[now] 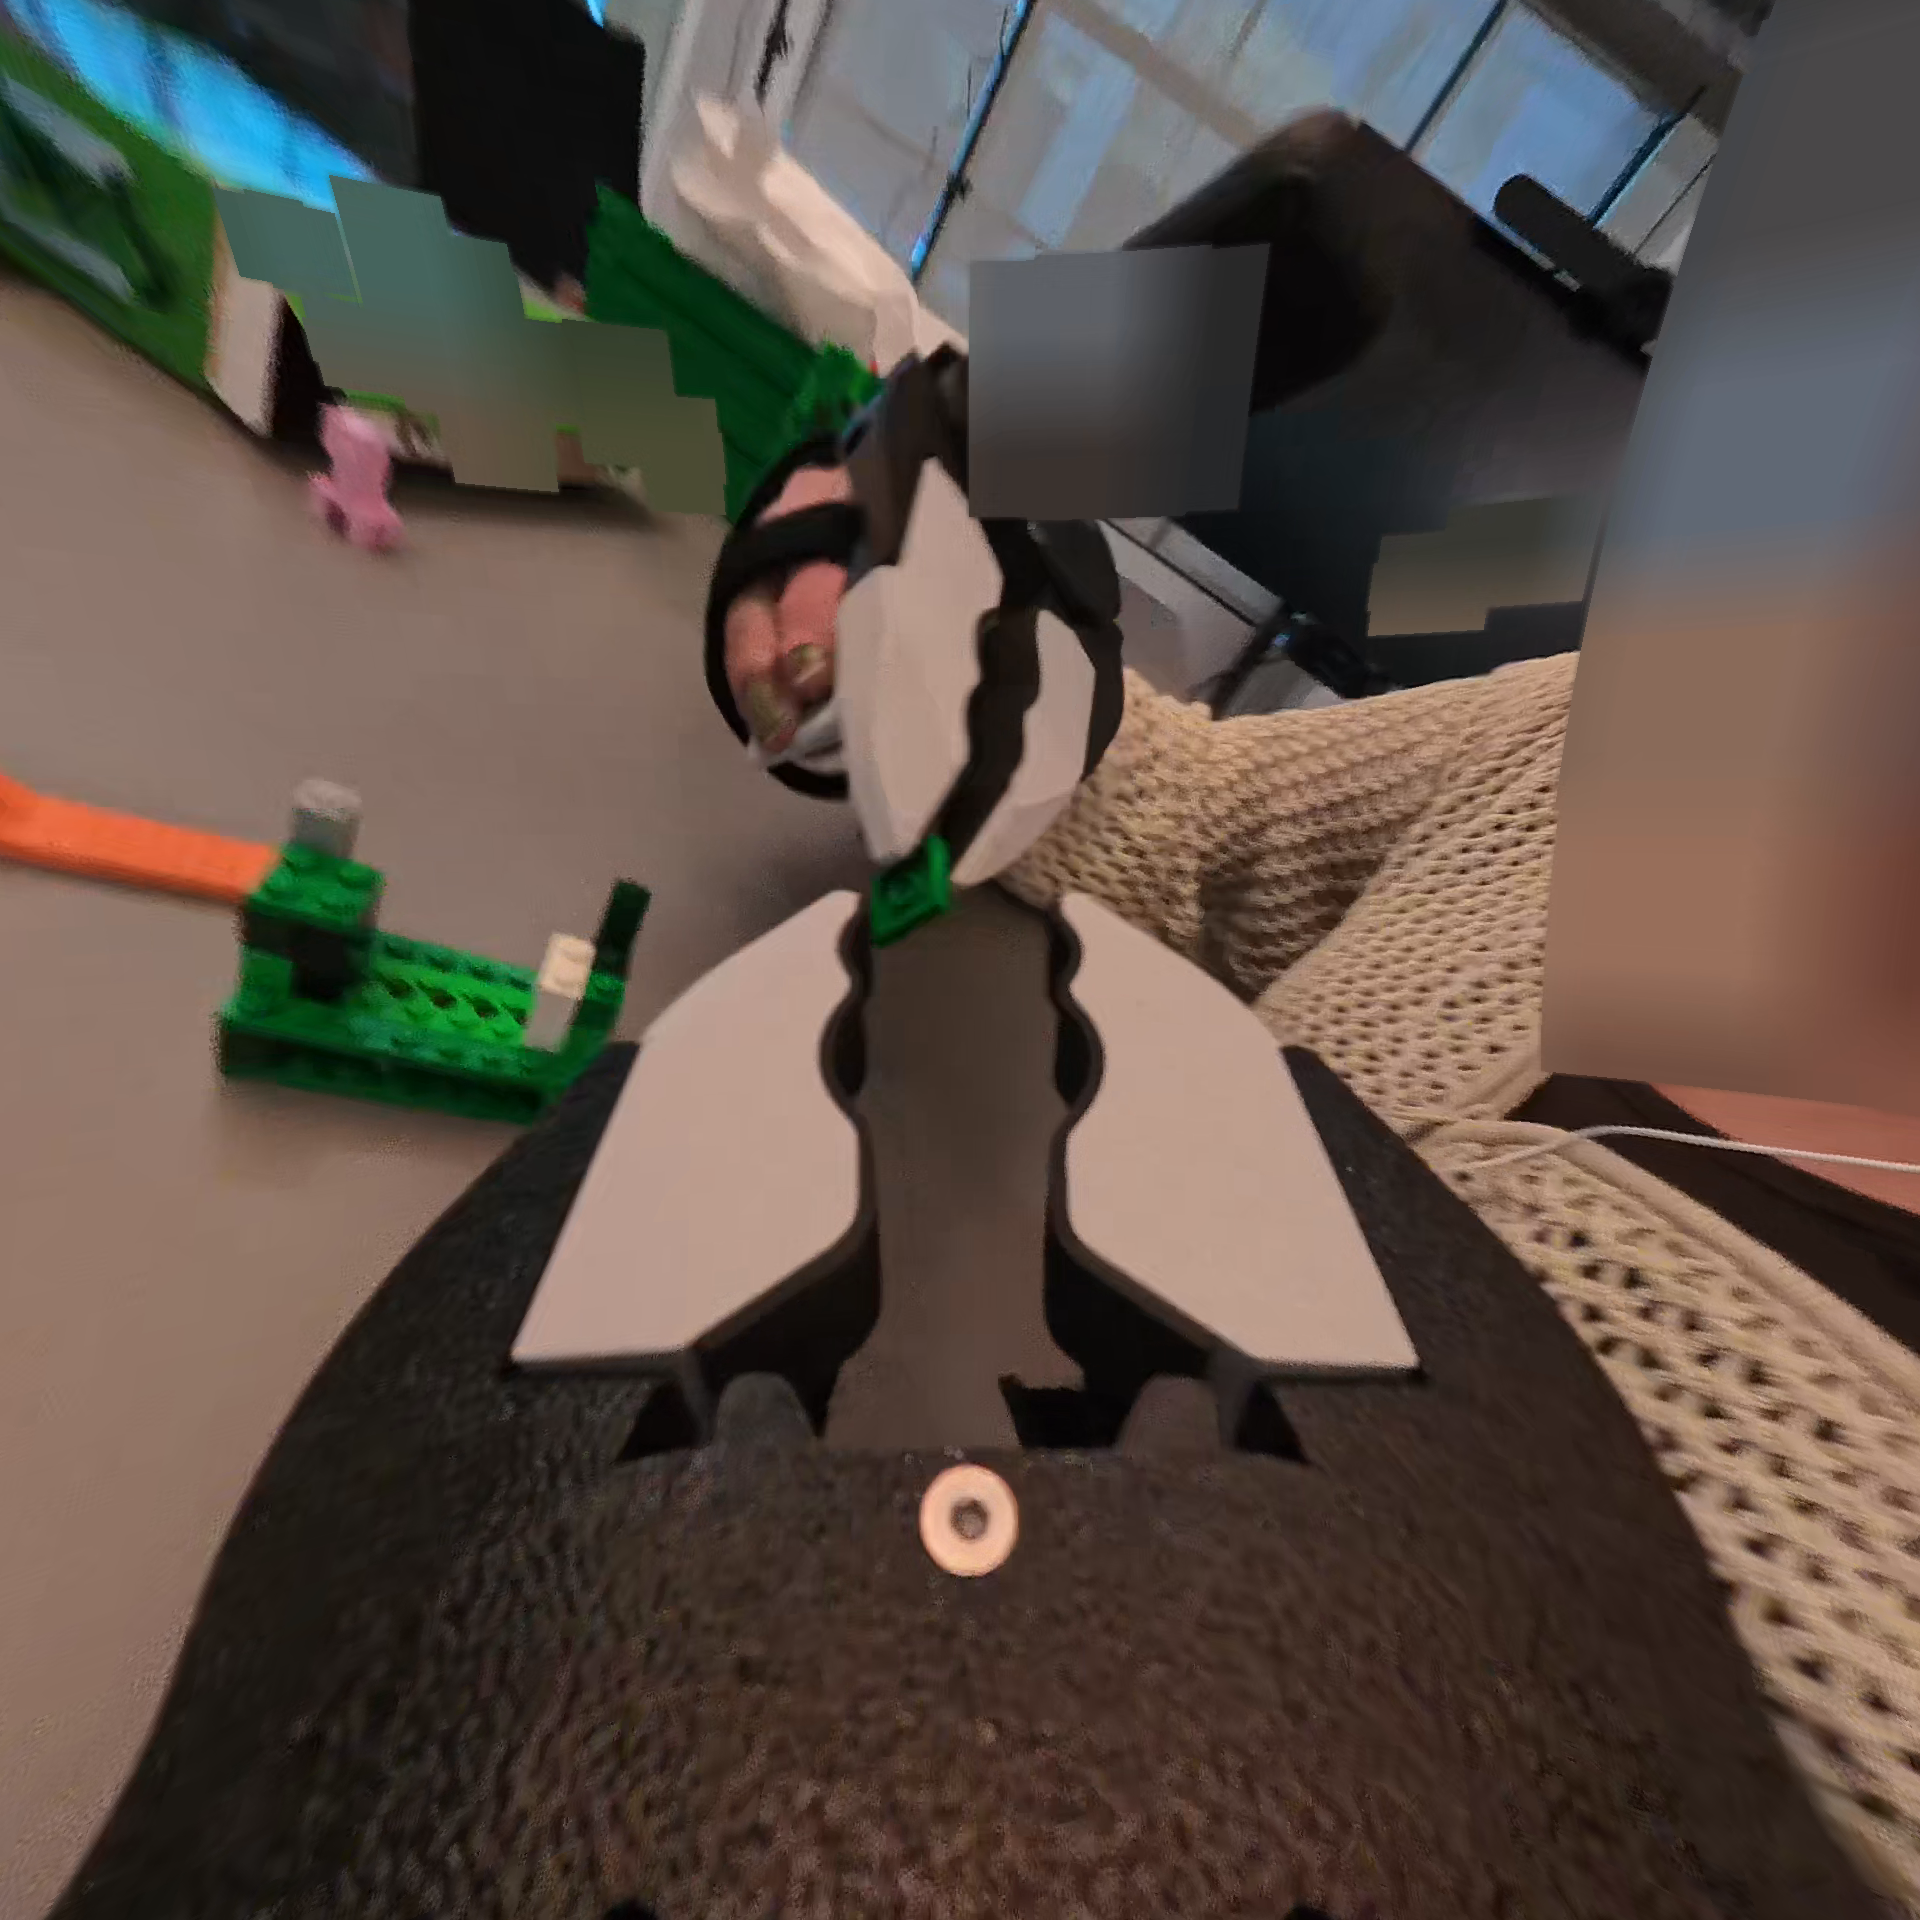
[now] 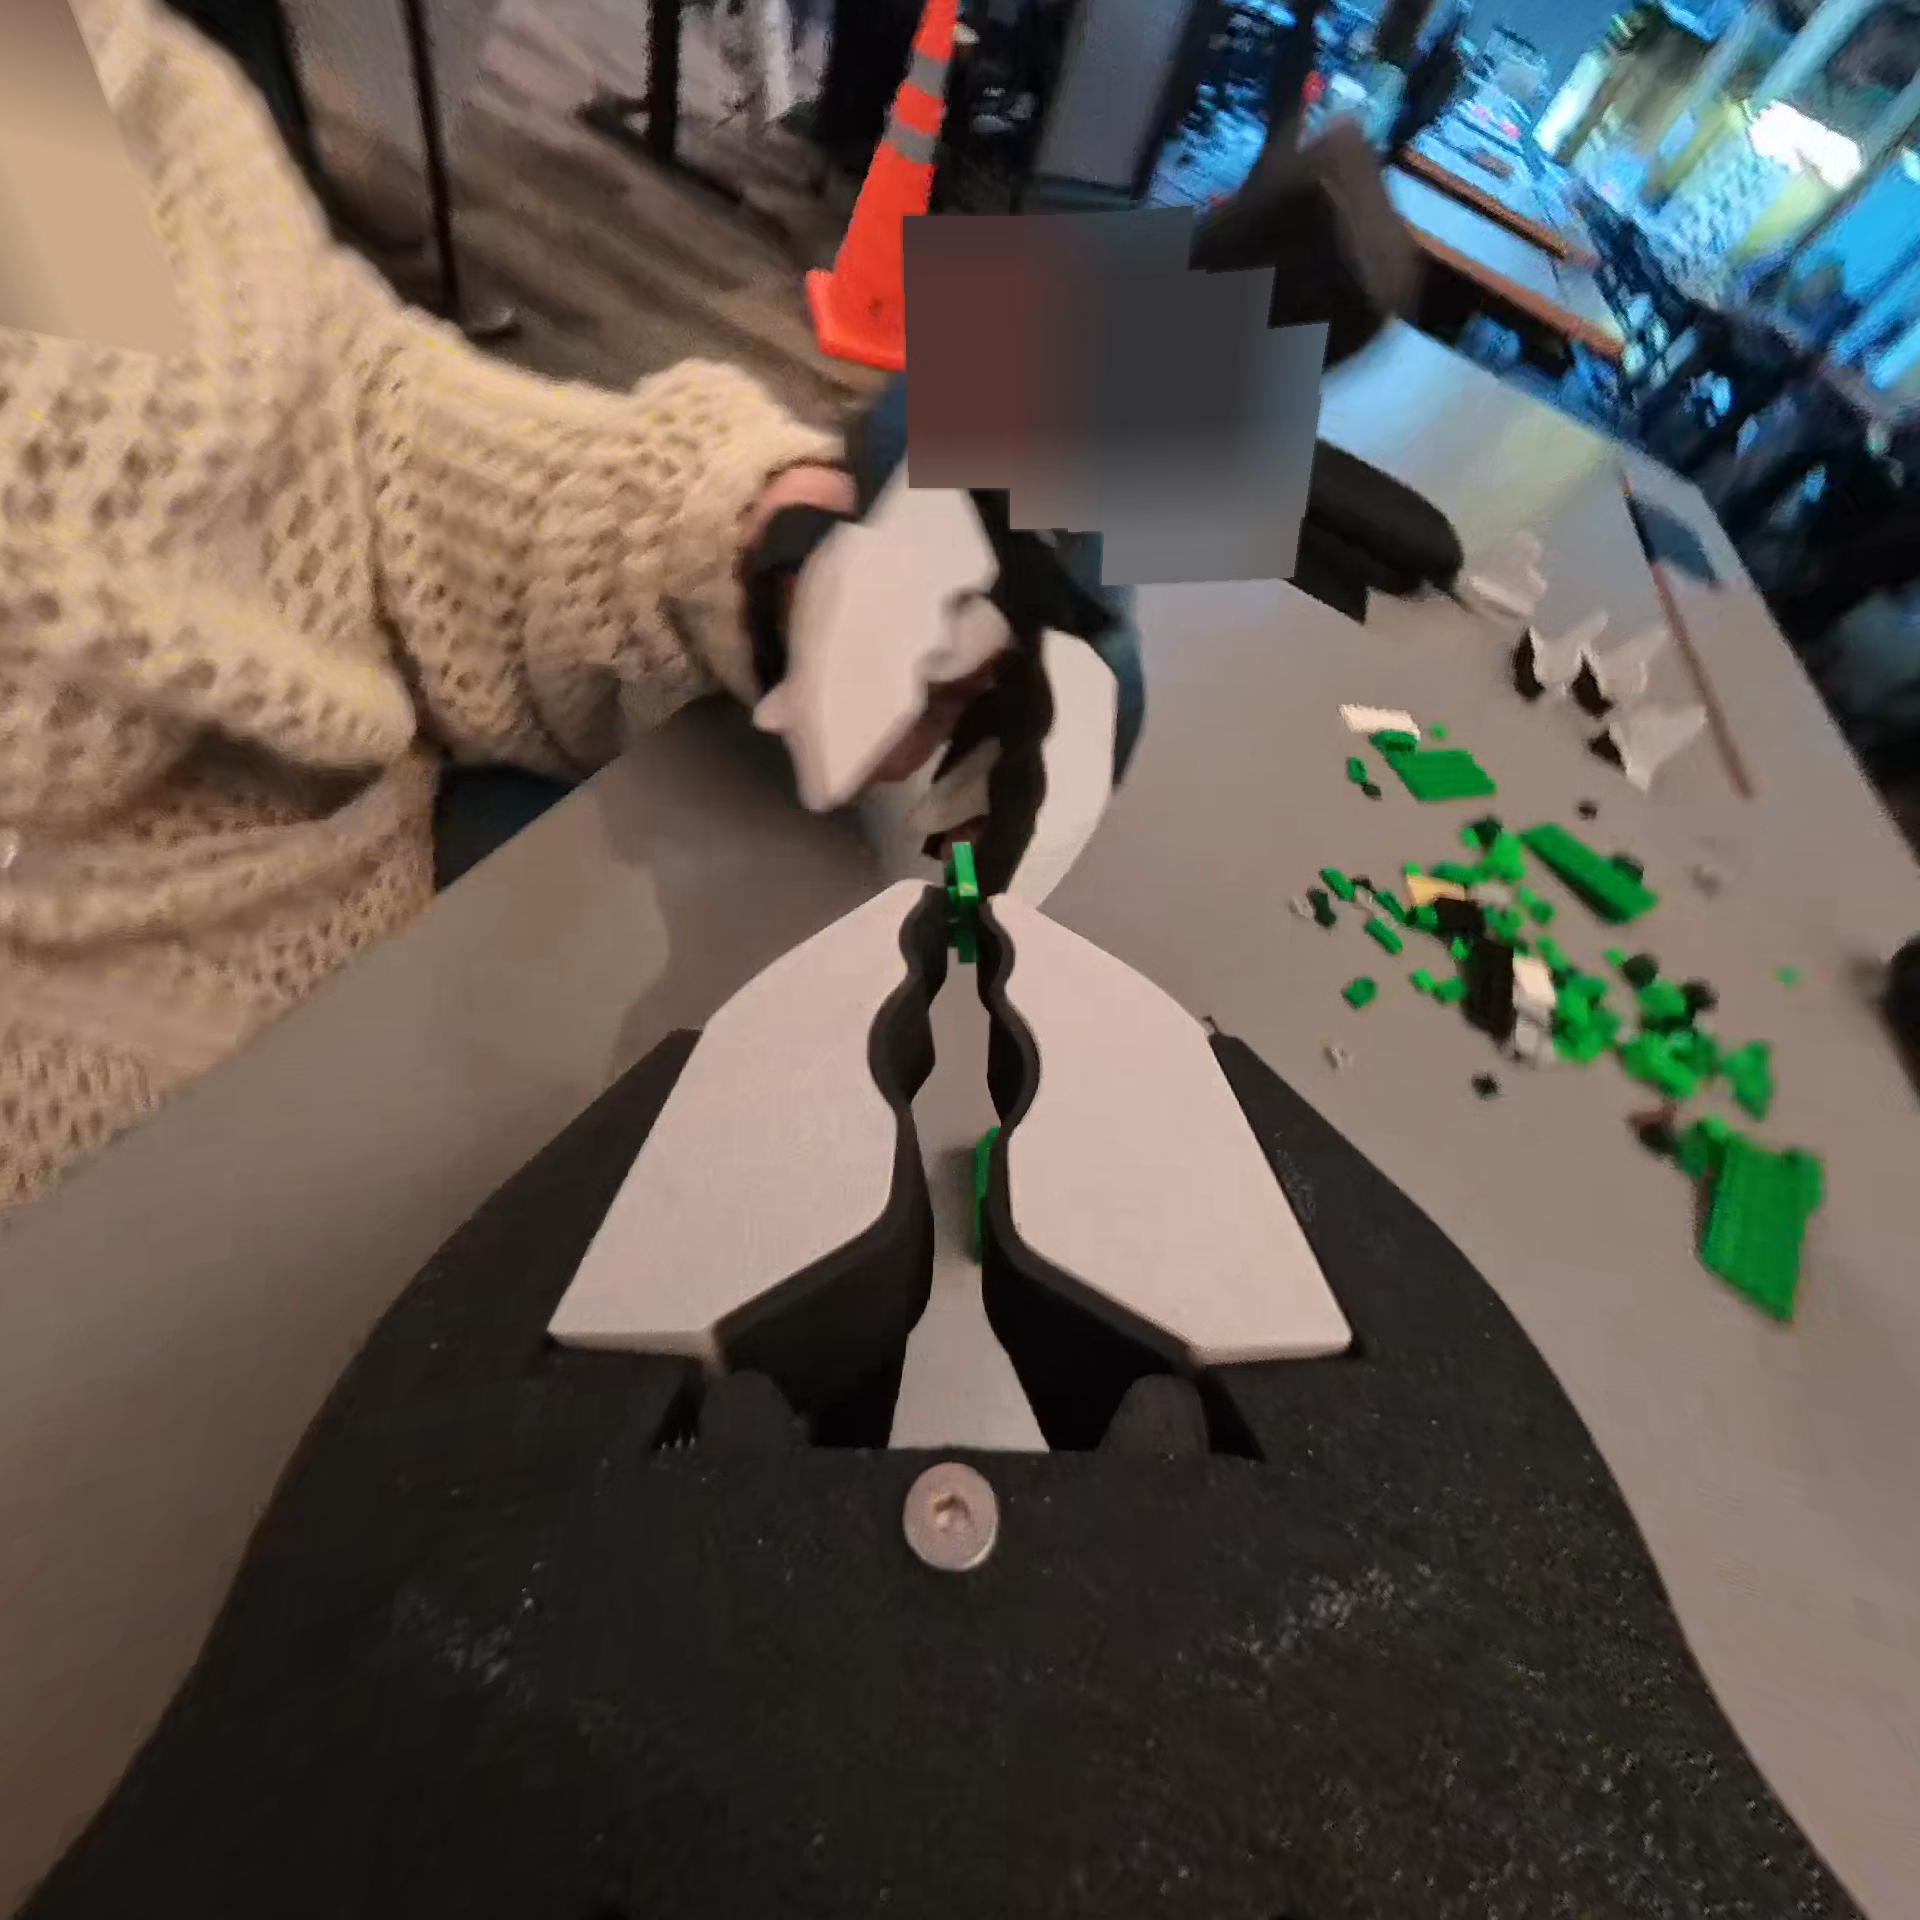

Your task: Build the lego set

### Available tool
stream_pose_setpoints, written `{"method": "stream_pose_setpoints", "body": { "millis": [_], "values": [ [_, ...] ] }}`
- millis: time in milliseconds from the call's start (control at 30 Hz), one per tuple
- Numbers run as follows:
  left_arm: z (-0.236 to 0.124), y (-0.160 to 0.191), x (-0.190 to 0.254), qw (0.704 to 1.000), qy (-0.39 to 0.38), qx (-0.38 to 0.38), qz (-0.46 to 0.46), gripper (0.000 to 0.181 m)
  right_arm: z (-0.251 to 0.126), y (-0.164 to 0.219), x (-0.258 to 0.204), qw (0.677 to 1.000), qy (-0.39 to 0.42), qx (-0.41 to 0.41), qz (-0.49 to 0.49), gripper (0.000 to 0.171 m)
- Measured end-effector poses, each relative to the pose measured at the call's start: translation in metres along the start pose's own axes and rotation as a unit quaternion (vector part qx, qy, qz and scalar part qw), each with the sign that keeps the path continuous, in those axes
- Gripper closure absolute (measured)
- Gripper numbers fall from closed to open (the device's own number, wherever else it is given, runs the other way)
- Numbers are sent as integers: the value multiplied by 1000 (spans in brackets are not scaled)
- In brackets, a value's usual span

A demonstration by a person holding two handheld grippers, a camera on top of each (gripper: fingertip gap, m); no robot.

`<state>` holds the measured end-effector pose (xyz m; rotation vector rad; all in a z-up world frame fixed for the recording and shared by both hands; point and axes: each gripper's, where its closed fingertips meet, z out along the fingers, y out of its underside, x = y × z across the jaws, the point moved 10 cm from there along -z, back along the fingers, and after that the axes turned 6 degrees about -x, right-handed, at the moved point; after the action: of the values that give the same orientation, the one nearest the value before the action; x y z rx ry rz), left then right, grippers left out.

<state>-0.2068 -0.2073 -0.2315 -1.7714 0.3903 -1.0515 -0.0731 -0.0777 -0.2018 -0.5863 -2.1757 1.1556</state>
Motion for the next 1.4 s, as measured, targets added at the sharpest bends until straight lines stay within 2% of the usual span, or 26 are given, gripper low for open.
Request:
{"method": "stream_pose_setpoints", "body": {
  "millis": [67, 100, 133, 200, 333, 367, 467, 500, 533, 600, 700, 767, 867, 933, 1033, 1167, 1300, 1400],
  "values": [
    [0, -4, 8, 987, -110, 6, 117, 135, -2, 5, 12, 996, -1, 6, 89, 167],
    [1, -4, 13, 958, -203, -5, 204, 128, -3, 8, 17, 991, -16, 12, 134, 167],
    [4, -3, 20, 909, -291, -25, 296, 124, -3, 10, 20, 984, -33, 24, 174, 167],
    [14, 0, 34, 805, -387, -73, 444, 126, -3, 13, 25, 969, -70, 49, 230, 166],
    [30, 7, 42, 677, -465, -85, 563, 134, -1, 18, 25, 959, -105, 61, 258, 166],
    [33, 10, 41, 659, -467, -97, 581, 135, 0, 18, 25, 956, -113, 65, 263, 167],
    [41, 17, 38, 644, -451, -144, 601, 140, 0, 18, 25, 950, -129, 73, 274, 167],
    [41, 18, 37, 637, -455, -148, 605, 148, 0, 19, 25, 950, -131, 70, 275, 167],
    [41, 17, 38, 630, -461, -144, 609, 163, 0, 20, 25, 950, -136, 66, 272, 166],
    [39, 15, 39, 636, -460, -144, 602, 165, 0, 20, 25, 950, -134, 73, 271, 166],
    [38, 11, 35, 672, -451, -147, 569, 165, -1, 21, 26, 960, -106, 76, 247, 165],
    [37, 6, 27, 721, -432, -167, 515, 165, -9, 23, 31, 970, -33, 104, 218, 151],
    [37, -2, 12, 805, -370, -200, 417, 165, -27, 36, 44, 971, 136, 111, 159, 149],
    [39, -8, 3, 838, -337, -223, 366, 165, -35, 49, 46, 960, 238, 102, 108, 153],
    [41, -14, -9, 876, -275, -257, 303, 165, -35, 60, 44, 950, 288, 89, 77, 157],
    [37, -16, -20, 894, -233, -280, 262, 165, -27, 64, 40, 964, 239, 86, 74, 157],
    [35, -16, -28, 896, -221, -295, 249, 165, -21, 68, 34, 989, 114, 70, 69, 157],
    [35, -16, -32, 895, -219, -301, 245, 165, -20, 68, 32, 994, 24, 58, 89, 152]
  ]
}}
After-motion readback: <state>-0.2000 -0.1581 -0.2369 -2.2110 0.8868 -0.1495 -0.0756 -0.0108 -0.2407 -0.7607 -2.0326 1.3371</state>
